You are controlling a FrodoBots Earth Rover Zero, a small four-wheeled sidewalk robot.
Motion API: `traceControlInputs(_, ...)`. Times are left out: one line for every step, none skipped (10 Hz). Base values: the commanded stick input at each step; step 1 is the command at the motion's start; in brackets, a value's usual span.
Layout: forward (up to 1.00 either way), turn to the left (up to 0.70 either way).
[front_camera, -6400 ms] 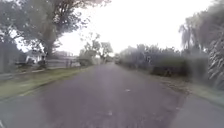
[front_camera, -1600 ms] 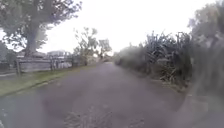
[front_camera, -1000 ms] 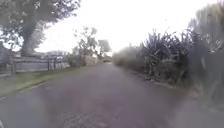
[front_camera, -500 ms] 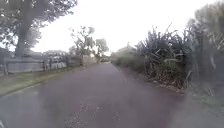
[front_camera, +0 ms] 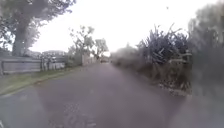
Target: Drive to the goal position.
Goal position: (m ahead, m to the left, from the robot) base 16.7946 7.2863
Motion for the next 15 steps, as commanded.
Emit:
traceControlInputs(0.7, 0.0)
traceControlInputs(0.7, 0.0)
traceControlInputs(0.7, 0.0)
traceControlInputs(0.7, 0.0)
traceControlInputs(0.7, 0.0)
traceControlInputs(0.7, 0.0)
traceControlInputs(0.7, 0.0)
traceControlInputs(0.7, 0.0)
traceControlInputs(0.7, 0.0)
traceControlInputs(0.7, 0.0)
traceControlInputs(0.7, 0.0)
traceControlInputs(0.7, 0.0)
traceControlInputs(0.7, 0.0)
traceControlInputs(0.7, 0.0)
traceControlInputs(0.7, 0.0)
